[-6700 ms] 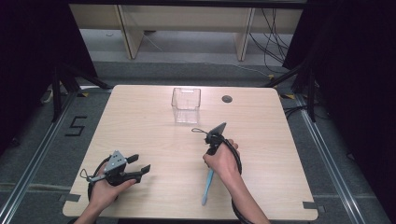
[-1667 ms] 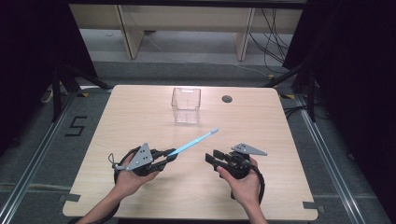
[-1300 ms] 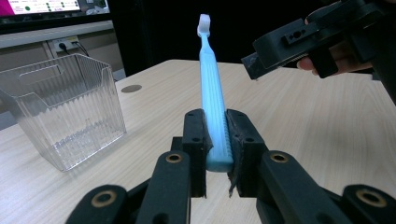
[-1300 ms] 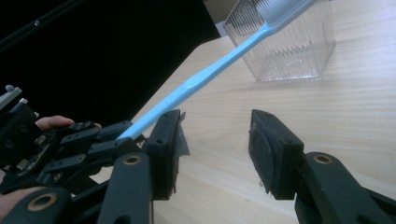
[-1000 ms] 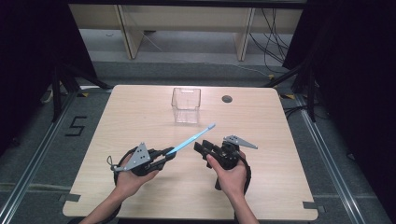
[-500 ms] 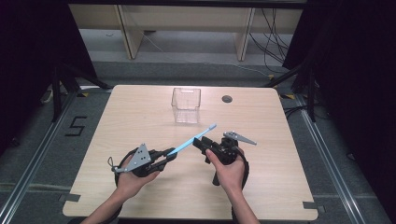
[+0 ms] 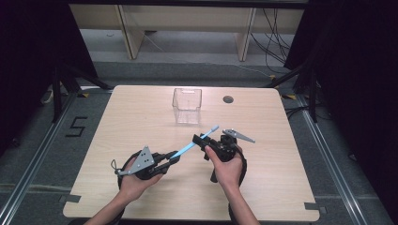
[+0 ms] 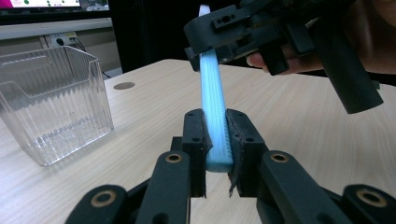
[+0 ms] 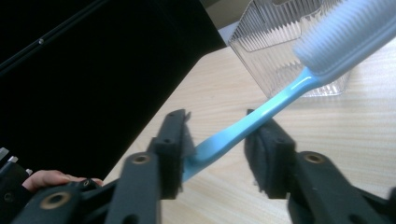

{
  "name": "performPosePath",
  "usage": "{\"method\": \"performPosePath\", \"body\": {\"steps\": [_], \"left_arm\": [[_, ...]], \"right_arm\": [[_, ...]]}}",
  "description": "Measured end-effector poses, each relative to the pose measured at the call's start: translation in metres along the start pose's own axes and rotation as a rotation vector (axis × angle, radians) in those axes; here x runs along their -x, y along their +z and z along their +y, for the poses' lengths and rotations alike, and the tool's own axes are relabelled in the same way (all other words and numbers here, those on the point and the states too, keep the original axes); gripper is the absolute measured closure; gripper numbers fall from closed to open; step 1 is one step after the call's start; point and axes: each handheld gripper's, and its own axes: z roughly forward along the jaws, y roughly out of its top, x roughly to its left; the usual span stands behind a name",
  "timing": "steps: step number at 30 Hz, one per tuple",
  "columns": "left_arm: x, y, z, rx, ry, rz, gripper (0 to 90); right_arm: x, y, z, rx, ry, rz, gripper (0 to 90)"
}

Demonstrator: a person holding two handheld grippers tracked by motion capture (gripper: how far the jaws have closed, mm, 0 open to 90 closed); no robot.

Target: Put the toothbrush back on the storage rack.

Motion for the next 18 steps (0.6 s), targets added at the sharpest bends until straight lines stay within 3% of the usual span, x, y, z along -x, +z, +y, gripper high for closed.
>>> {"method": "performPosePath", "body": {"steps": [6, 7, 8, 9, 10, 12, 17, 18], "left_arm": [[0.003, 0.006, -0.005, -0.048, 0.006, -0.011, 76.4], [0.003, 0.009, -0.006, -0.063, 0.001, -0.029, 70.9], [0.003, 0.009, -0.006, -0.063, 0.001, -0.029, 68.9], [0.004, 0.009, -0.004, -0.087, -0.004, -0.023, 65.4], [0.004, 0.009, -0.004, -0.076, -0.012, -0.030, 63.7], [0.004, 0.007, -0.001, -0.092, -0.021, -0.026, 59.3], [-0.001, 0.006, 0.017, -0.112, -0.056, -0.039, 49.9], [-0.002, 0.007, 0.022, -0.123, -0.056, -0.038, 48.6]], "right_arm": [[-0.003, -0.002, 0.002, 0.013, 0.028, 0.078, 76.4], [-0.006, -0.002, 0.004, 0.026, -0.053, 0.097, 84.8], [-0.008, -0.003, 0.005, 0.018, -0.071, 0.081, 85.5], [-0.010, -0.003, 0.007, 0.017, -0.107, 0.097, 85.5], [-0.011, -0.003, 0.007, 0.003, -0.116, 0.096, 85.4], [-0.016, -0.003, 0.010, -0.012, -0.212, 0.053, 85.5], [-0.025, -0.001, 0.016, -0.046, -0.363, 0.033, 85.5], [-0.027, 0.000, 0.016, -0.054, -0.365, 0.027, 85.5]]}}
